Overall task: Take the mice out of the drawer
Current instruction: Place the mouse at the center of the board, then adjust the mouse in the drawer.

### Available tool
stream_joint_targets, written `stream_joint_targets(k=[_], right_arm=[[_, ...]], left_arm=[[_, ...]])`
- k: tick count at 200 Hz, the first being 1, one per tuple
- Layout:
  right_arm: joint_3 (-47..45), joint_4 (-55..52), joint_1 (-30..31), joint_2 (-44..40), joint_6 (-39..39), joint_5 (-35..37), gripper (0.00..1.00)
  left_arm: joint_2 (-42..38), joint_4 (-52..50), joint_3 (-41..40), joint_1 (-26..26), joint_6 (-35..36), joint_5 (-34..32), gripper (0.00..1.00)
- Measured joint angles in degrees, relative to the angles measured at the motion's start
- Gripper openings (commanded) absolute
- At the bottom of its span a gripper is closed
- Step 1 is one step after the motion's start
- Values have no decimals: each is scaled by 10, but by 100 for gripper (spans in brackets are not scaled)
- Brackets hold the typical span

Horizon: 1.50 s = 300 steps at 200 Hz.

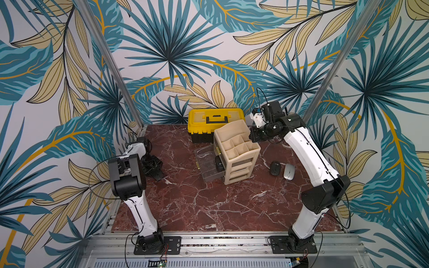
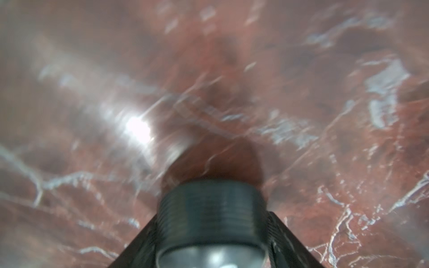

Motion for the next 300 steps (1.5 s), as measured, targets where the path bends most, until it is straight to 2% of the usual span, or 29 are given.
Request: stream_joint_targets(k=[34,61,117,129,133,145,171,176,199,241,300], right_arm=[[0,0,0,0,0,0,0],[0,0,0,0,0,0,0],[0,0,0,0,0,0,0],[0,0,0,0,0,0,0],[0,0,0,0,0,0,0],[0,-1,0,0,0,0,0],[2,-2,0,0,0,1,0],[2,-2,0,0,0,1,0],[2,-3,0,1,0,2,0],[4,-4,0,2,-2,2,0],[4,-5,0,2,-2,2,0]], left_arm=[[30,-28,47,-31,95,-39,64],[32,-28,55,-55,144,-75,71],[18,-18,54,-66,172,-98,89],[-4,-6,51,-68,174,-100,92],[-17,-1,48,-69,173,-101,96],[-60,10,43,-73,171,-96,97],[-183,24,46,-105,178,-37,97],[-206,23,50,-117,180,-19,100],[-268,34,60,-179,179,64,100],[-243,45,62,-278,152,142,97],[-235,87,21,-295,106,196,93]])
